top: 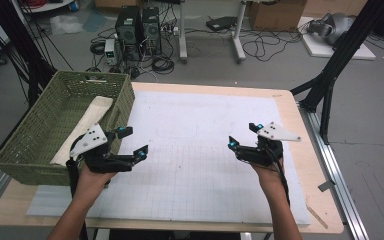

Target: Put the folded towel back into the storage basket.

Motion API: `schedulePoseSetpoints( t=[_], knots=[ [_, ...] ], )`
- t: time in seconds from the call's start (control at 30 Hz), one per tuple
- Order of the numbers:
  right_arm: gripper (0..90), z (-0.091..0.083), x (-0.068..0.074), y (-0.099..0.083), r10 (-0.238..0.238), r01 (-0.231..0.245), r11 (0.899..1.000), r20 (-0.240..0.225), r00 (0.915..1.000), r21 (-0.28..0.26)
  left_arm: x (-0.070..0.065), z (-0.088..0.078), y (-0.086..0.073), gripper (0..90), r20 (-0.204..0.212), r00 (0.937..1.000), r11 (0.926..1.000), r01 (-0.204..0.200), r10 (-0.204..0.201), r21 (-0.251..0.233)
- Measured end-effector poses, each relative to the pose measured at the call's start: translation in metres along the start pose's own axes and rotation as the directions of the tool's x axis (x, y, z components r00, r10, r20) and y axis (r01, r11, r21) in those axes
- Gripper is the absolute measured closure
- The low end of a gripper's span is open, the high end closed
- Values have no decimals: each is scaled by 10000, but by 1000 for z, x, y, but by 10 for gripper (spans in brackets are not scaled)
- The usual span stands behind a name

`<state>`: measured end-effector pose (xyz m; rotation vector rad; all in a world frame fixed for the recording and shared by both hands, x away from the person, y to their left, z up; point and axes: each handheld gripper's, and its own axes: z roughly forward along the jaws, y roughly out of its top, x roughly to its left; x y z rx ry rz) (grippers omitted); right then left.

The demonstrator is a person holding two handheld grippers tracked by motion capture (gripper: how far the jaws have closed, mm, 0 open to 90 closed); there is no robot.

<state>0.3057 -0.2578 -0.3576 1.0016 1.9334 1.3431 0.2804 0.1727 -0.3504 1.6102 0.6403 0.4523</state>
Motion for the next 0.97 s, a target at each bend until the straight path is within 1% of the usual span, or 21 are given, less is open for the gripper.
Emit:
schedulePoseSetpoints(
  t=[0.03, 0.07, 0.13, 0.17, 0.2, 0.23, 0.3, 0.33, 0.37, 0.43, 0.47, 0.53, 0.6, 0.63, 0.7, 0.8, 0.87, 0.97],
  knots=[
    [159, -2, -1, -3, -11, 11, 10000, 57, 10000, 35, 0, 3, -2, 189, 170, 9998, 10000, -89, 88, 37],
    [159, -5, -3, -7, -51, 50, 9999, 150, 9999, 95, -1, 5, -3, 202, 222, 9996, 9999, -149, 149, 23],
    [160, -9, -6, -14, -211, 207, 9996, 223, 9995, 176, 0, 10, -8, 209, 515, 9986, 10000, -73, 76, -65],
    [159, -11, -8, -18, -255, 249, 9995, 287, 9993, 215, 0, 12, -9, 209, 527, 9986, 10000, -73, 74, -21],
    [159, -13, -10, -22, -258, 250, 9994, 375, 9990, 227, 0, 14, -11, 209, 490, 9987, 9999, -157, 154, 40],
    [159, -16, -12, -25, -161, 149, 9996, 466, 9988, 250, 0, 15, -13, 209, 479, 9986, 9997, -220, 216, 74],
    [159, -21, -16, -32, -32, 16, 9997, 640, 9979, 253, 2, 19, -18, 221, 601, 9973, 9991, -420, 424, -83],
    [159, -23, -18, -36, 29, -48, 9996, 702, 9975, 270, 2, 20, -21, 225, 534, 9975, 9988, -461, 470, -168],
    [159, -26, -19, -39, 124, -147, 9995, 764, 9970, 295, 2, 21, -23, 225, 518, 9977, 9989, -434, 441, -153],
    [159, -30, -22, -46, 156, -189, 9992, 894, 9959, 362, 4, 25, -29, 225, 646, 9977, 9998, -199, 200, -22],
    [159, -33, -24, -50, 194, -233, 9989, 938, 9954, 403, 4, 26, -32, 225, 672, 9976, 9999, -144, 141, 40],
    [159, -36, -26, -58, 274, -322, 9985, 1043, 9942, 447, 3, 29, -37, 225, 672, 9977, 9998, -139, 129, 144],
    [159, -38, -27, -66, 245, -303, 9983, 1121, 9934, 503, 2, 32, -42, 225, 614, 9980, 9993, -193, 173, 314],
    [159, -38, -29, -70, 227, -296, 9979, 1173, 9928, 571, 2, 33, -44, 225, 576, 9983, 9993, -149, 130, 335],
    [159, -38, -30, -73, 333, -413, 9971, 1209, 9921, 642, 2, 35, -47, 221, 501, 9987, 9992, -29, 9, 396],
    [159, -38, -31, -76, 418, -496, 9971, 1268, 9910, 585, 1, 38, -50, 220, 438, 9990, 9989, 22, -43, 475],
    [160, -38, -32, -77, 364, -442, 9973, 1286, 9910, 588, 1, 39, -50, 217, 412, 9991, 9988, 40, -60, 496],
    [159, -39, -32, -79, 419, -498, 9970, 1288, 9908, 591, 1, 39, -51, 213, 371, 9993, 9987, 79, -98, 508]
  ],
)
